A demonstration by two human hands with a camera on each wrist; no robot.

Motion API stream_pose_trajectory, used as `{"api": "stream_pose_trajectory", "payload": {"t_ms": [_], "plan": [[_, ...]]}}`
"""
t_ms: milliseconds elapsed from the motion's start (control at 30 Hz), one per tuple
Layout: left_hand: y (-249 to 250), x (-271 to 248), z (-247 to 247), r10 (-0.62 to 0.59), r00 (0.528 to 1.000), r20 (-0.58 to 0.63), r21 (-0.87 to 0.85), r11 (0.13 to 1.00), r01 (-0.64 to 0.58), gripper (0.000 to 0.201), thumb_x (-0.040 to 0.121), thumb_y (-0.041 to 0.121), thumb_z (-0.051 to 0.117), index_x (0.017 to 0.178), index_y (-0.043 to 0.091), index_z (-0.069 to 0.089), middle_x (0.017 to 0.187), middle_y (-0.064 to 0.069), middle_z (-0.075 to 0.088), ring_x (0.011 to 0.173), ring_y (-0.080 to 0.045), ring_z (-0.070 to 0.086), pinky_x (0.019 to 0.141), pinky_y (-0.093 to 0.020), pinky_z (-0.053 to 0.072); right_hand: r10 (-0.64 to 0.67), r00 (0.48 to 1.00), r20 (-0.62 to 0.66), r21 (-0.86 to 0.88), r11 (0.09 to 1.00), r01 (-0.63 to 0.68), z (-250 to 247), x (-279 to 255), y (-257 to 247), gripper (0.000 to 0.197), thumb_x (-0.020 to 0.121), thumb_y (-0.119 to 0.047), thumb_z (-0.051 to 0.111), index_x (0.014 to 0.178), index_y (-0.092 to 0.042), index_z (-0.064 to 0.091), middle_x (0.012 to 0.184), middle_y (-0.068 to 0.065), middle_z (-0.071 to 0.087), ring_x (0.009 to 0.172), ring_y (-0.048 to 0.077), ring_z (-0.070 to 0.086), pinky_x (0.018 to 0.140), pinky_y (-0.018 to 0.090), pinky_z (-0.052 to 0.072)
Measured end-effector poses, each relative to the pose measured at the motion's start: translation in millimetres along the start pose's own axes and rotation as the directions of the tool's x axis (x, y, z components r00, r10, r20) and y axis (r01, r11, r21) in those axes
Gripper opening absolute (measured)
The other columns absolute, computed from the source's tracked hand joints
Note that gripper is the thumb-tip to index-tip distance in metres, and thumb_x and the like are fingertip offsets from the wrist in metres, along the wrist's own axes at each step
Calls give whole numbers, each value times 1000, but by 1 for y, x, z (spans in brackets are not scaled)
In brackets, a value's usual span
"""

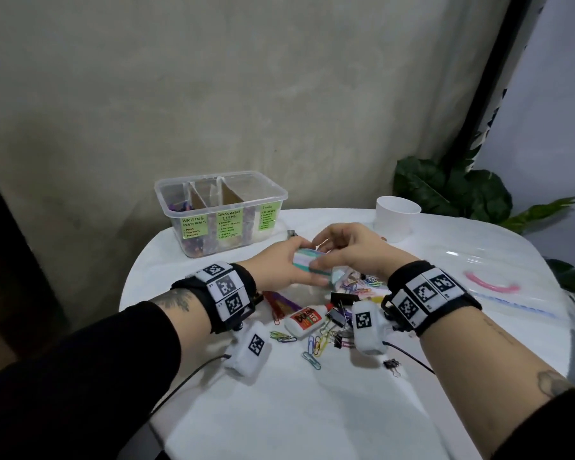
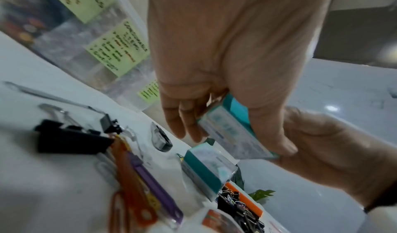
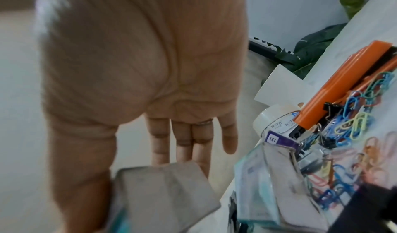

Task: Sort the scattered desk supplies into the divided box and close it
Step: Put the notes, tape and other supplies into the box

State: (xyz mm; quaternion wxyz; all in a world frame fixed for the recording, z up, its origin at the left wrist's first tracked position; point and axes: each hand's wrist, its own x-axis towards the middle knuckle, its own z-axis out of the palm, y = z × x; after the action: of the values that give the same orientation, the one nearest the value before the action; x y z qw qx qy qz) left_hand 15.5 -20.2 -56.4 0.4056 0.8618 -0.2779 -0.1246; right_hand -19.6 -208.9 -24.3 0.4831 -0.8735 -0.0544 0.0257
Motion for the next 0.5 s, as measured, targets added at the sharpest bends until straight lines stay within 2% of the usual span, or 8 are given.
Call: {"api": "stream_pose_trajectory", "payload": {"t_ms": [67, 133, 200, 267, 333, 400, 467, 500], "plan": [[3, 9, 6, -8, 998, -55, 63, 998, 11, 68, 64, 53, 84, 115, 24, 52, 107, 4, 67, 94, -11, 64, 83, -28, 53, -10, 994, -110, 4, 1000, 10, -7, -1, 4, 31, 78, -31, 82, 99, -10, 71, 95, 13, 75, 83, 20, 70, 82, 41, 57], [2, 15, 10, -68, 995, -77, 178, 981, 81, 70, 61, 57, 84, 111, 22, 51, 105, 2, 67, 90, -13, 64, 79, -31, 54, 7, 960, -281, -111, 993, -40, -21, 2, 20, 31, 85, -45, 72, 95, -16, 73, 96, 5, 75, 91, 18, 67, 86, 42, 53], [0, 17, 13, -158, 984, -80, 289, 941, 175, 74, 59, 61, 83, 112, 21, 49, 106, 2, 65, 90, -14, 64, 79, -32, 56, 75, 896, -437, -259, 944, -206, -43, 3, 43, 23, 89, -37, 66, 105, -20, 70, 114, 4, 68, 111, 24, 59, 96, 40, 47], [-1, 17, 16, -241, 968, -64, 367, 897, 247, 74, 58, 60, 83, 111, 20, 50, 104, 2, 64, 89, -15, 64, 76, -31, 57, 196, 841, -504, -351, 843, -408, -66, 1, 70, 33, 89, -18, 59, 121, -23, 64, 128, 9, 61, 122, 32, 50, 104, 39, 44], [-1, 19, 21, -281, 958, -54, 435, 857, 276, 72, 60, 54, 84, 112, 18, 50, 102, 0, 63, 88, -16, 61, 67, -29, 52, 314, 820, -478, -372, 774, -513, -82, -3, 92, 50, 88, -8, 51, 135, -23, 54, 134, 13, 58, 118, 32, 53, 100, 38, 47], [1, 22, 24, -301, 951, -71, 485, 822, 296, 75, 60, 54, 82, 115, 17, 48, 102, 0, 60, 89, -17, 59, 66, -30, 49, 366, 847, -387, -414, 751, -514, -86, -10, 104, 60, 88, -6, 55, 145, -21, 43, 136, 14, 56, 112, 30, 58, 91, 36, 50], [3, 28, 29, -267, 960, -87, 515, 813, 273, 81, 58, 50, 79, 124, 22, 41, 112, -3, 55, 101, -21, 54, 80, -36, 52, 385, 874, -295, -480, 731, -484, -83, -14, 108, 67, 87, -10, 64, 148, -18, 39, 136, 13, 56, 115, 29, 58, 95, 34, 48], [5, 32, 33, -215, 974, -75, 515, 828, 223, 82, 60, 45, 76, 129, 29, 36, 121, -4, 51, 110, -24, 49, 88, -41, 50, 379, 885, -270, -500, 730, -466, -82, -15, 109, 65, 86, -13, 68, 146, -17, 42, 134, 12, 57, 115, 28, 57, 97, 34, 46]]}}
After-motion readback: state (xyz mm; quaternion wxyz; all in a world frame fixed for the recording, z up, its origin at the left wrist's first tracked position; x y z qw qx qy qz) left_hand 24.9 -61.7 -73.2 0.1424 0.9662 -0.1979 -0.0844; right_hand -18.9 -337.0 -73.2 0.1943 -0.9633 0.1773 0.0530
